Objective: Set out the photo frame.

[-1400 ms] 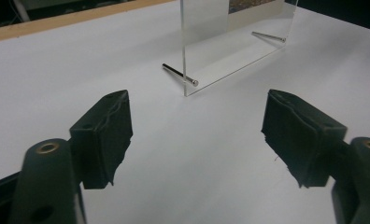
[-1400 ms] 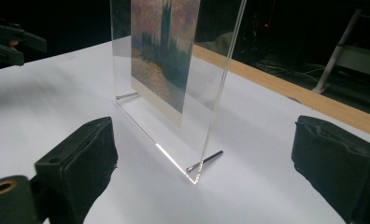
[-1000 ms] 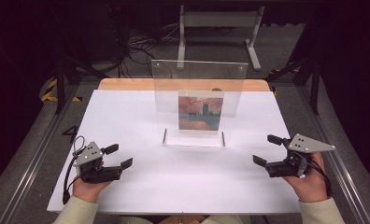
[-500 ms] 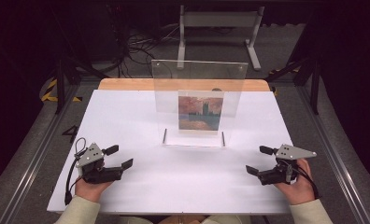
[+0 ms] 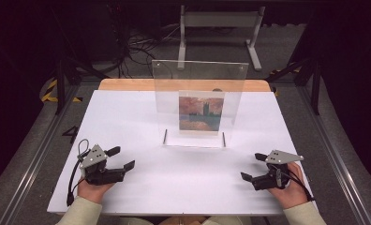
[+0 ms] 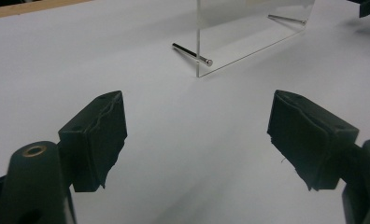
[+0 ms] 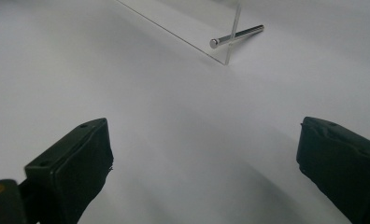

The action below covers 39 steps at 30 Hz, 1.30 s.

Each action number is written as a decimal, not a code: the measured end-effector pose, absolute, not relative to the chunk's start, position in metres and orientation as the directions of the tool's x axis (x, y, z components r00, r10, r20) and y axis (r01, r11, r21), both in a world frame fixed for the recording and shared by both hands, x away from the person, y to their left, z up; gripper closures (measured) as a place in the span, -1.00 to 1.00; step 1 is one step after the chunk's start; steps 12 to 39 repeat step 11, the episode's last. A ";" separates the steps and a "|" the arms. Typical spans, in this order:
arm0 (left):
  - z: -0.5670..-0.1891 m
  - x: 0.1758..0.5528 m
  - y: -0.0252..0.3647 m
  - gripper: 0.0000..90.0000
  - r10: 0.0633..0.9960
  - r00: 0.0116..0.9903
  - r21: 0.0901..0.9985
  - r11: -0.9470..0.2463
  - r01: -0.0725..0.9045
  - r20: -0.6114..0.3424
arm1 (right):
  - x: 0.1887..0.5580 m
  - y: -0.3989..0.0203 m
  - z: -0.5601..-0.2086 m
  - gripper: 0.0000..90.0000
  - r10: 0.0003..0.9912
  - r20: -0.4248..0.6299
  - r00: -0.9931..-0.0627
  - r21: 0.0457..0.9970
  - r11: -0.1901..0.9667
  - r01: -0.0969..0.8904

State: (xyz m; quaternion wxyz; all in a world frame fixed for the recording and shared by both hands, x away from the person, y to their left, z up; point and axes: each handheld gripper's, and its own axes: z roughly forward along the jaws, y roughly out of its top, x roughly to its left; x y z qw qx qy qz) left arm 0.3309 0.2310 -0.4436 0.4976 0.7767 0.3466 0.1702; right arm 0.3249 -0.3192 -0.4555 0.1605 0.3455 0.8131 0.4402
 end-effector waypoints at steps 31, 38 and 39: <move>-0.447 0.334 0.228 -0.61 0.710 0.699 0.874 -0.285 0.394 -0.084 | 0.326 -0.320 -0.454 -0.94 0.704 0.044 -0.709 0.831 0.368 0.417; -0.447 0.334 0.228 -0.61 0.710 0.699 0.874 -0.285 0.394 -0.084 | 0.326 -0.320 -0.454 -0.94 0.704 0.044 -0.709 0.831 0.368 0.417; -0.447 0.334 0.228 -0.61 0.710 0.699 0.874 -0.285 0.394 -0.084 | 0.326 -0.320 -0.454 -0.94 0.704 0.044 -0.709 0.831 0.368 0.417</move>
